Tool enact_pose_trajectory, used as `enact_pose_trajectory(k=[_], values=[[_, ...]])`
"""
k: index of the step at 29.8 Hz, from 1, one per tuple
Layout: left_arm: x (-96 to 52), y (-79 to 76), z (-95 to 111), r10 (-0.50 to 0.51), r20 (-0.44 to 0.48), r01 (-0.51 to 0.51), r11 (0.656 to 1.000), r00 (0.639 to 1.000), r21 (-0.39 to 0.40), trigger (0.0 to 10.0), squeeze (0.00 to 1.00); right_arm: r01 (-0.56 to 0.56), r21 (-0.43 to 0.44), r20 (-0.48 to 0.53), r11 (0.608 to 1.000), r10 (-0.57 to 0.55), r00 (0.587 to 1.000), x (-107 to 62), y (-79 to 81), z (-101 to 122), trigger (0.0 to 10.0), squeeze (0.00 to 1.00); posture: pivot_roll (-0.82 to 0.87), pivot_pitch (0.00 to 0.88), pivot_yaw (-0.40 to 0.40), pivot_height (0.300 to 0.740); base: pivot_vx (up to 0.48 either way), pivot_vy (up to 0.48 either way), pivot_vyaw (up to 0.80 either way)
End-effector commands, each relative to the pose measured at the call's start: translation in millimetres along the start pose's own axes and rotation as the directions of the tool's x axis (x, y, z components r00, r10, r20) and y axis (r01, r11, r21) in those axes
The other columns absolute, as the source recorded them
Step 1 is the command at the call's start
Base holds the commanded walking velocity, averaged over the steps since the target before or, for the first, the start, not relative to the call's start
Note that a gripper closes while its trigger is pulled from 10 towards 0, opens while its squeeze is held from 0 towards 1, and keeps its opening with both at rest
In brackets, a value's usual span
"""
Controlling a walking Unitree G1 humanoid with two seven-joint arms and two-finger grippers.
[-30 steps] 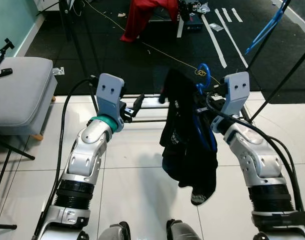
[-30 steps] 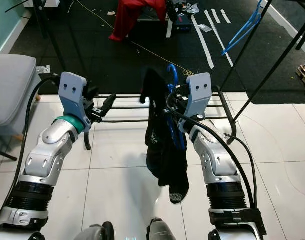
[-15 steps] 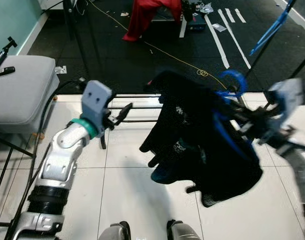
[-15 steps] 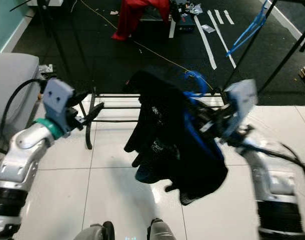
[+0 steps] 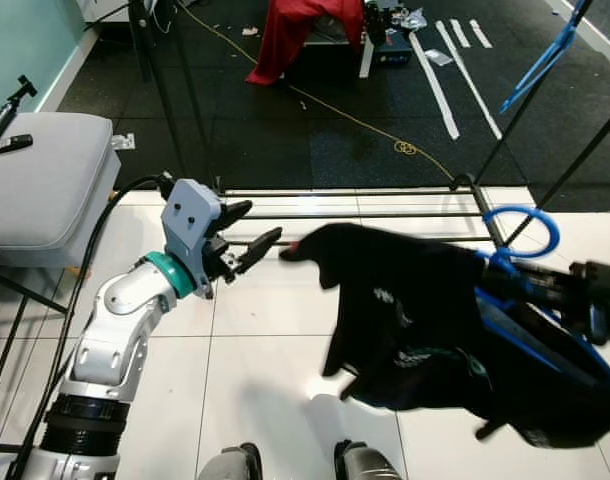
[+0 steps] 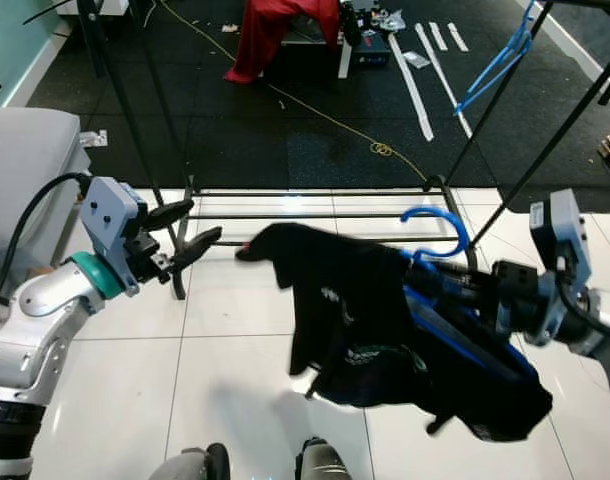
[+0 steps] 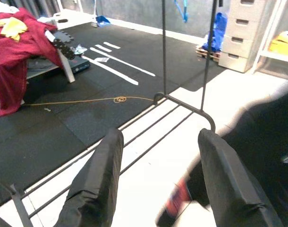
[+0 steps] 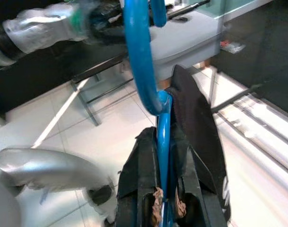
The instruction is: Hang hanger
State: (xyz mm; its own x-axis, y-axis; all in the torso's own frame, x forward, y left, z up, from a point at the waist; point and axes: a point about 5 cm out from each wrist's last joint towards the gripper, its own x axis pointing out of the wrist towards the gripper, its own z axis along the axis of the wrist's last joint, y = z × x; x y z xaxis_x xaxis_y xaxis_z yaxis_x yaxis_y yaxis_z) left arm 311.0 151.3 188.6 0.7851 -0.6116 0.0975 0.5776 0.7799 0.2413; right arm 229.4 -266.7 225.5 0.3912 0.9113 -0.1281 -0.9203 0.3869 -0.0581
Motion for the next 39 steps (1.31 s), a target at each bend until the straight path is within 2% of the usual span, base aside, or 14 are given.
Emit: enact_pose_trajectory(k=[1,4,5,6,11,12,17,19,21,22,25,27,34,39], values=[[-1.4,1.5,-3.0,0.01,-0.003,-0.01,1.0,1.0,-0.002,10.0,0.0,-0.051,-0.017,0.015,0.999,0.051,0.999,2.1,5.1,6.2,10.0,0.0,-0.12,0.099,0.033,0.74,0.0,0.0,0.0],[-0.6,2.0,-3.0,0.015,0.006,-0.015,1.0,1.0,-0.004,10.0,0.0,-0.086,-0.012,0.006,0.996,0.087,0.996,4.1,10.3,6.5,10.0,0.0,-0.12,0.099,0.033,0.74,0.0,0.0,0.0],[-0.6,-1.5,-4.2,-0.021,0.015,0.022,1.0,1.0,-0.019,10.0,0.22,-0.107,-0.021,0.024,0.994,0.107,0.994,8.6,12.9,11.3,10.0,0.0,-0.12,0.096,0.035,0.74,0.0,0.0,0.0],[-1.9,-5.6,-6.1,-0.063,0.021,0.064,0.997,0.998,-0.045,10.0,1.0,-0.112,-0.032,0.041,0.993,0.114,0.993,11.9,13.5,15.7,10.0,0.0,-0.13,0.093,0.039,0.74,0.0,0.0,0.0],[-7.9,-13.8,-9.8,-0.14,0.028,0.142,0.985,0.99,-0.102,10.0,1.0,-0.119,-0.049,0.06,0.992,0.122,0.991,15.2,13.0,22.6,10.0,0.0,-0.12,0.09,0.037,0.74,0.0,0.0,0.0],[-12.5,-17.1,-9.9,-0.172,0.045,0.177,0.972,0.984,-0.158,10.0,0.0,-0.129,-0.052,0.059,0.99,0.132,0.99,15.6,13.2,24.0,10.0,0.0,-0.12,0.09,0.036,0.74,0.0,0.0,0.0],[-17.9,-19.3,-9.5,-0.199,0.073,0.21,0.954,0.977,-0.216,10.0,0.0,-0.136,-0.053,0.058,0.989,0.139,0.989,15.6,13.3,24.7,10.0,0.0,-0.12,0.089,0.034,0.74,0.0,0.0,0.0],[-33.6,-22.7,-15.3,-0.265,0.101,0.283,0.896,0.959,-0.343,10.0,0.0,-0.151,-0.045,0.049,0.988,0.153,0.987,14.9,13.8,25.1,10.0,0.0,-0.12,0.092,0.032,0.74,0.0,0.0,0.0],[-33.6,-22.7,-15.3,-0.265,0.101,0.283,0.896,0.959,-0.343,10.0,0.0,-0.151,-0.045,0.049,0.988,0.153,0.987,14.9,13.8,25.1,10.0,0.0,-0.12,0.092,0.032,0.74,0.0,0.0,0.0],[-39.6,-24.4,-18.8,-0.295,0.105,0.312,0.864,0.95,-0.395,10.0,0.0,-0.156,-0.037,0.046,0.987,0.158,0.986,14.9,14.4,25.0,10.0,0.0,-0.12,0.092,0.032,0.74,0.0,0.0,0.0],[-42.8,-25.9,-22.1,-0.31,0.108,0.326,0.841,0.945,-0.431,10.0,0.0,-0.162,-0.032,0.043,0.986,0.164,0.986,15.6,15.2,25.1,10.0,0.0,-0.12,0.093,0.033,0.74,0.0,0.0,0.0],[-42.5,-23.9,-29.5,-0.274,0.11,0.293,0.842,0.955,-0.453,10.0,0.0,-0.171,-0.029,0.045,0.985,0.172,0.984,17.5,17.0,27.2,10.0,0.0,-0.13,0.093,0.036,0.74,0.0,0.0,0.0],[-41.2,-21.5,-35.1,-0.254,0.107,0.274,0.844,0.961,-0.46,10.0,0.0,-0.169,-0.034,0.047,0.985,0.17,0.984,18.5,17.3,28.7,10.0,0.0,-0.13,0.092,0.04,0.74,0.0,0.0,0.0],[-42.1,-36.7,-42.8,-0.376,0.044,0.358,0.831,0.925,-0.425,10.0,0.0,-0.176,-0.03,0.056,0.984,0.177,0.983,16.9,18.9,32.0,10.0,0.0,-0.13,0.096,0.045,0.74,0.0,0.0,0.0]])
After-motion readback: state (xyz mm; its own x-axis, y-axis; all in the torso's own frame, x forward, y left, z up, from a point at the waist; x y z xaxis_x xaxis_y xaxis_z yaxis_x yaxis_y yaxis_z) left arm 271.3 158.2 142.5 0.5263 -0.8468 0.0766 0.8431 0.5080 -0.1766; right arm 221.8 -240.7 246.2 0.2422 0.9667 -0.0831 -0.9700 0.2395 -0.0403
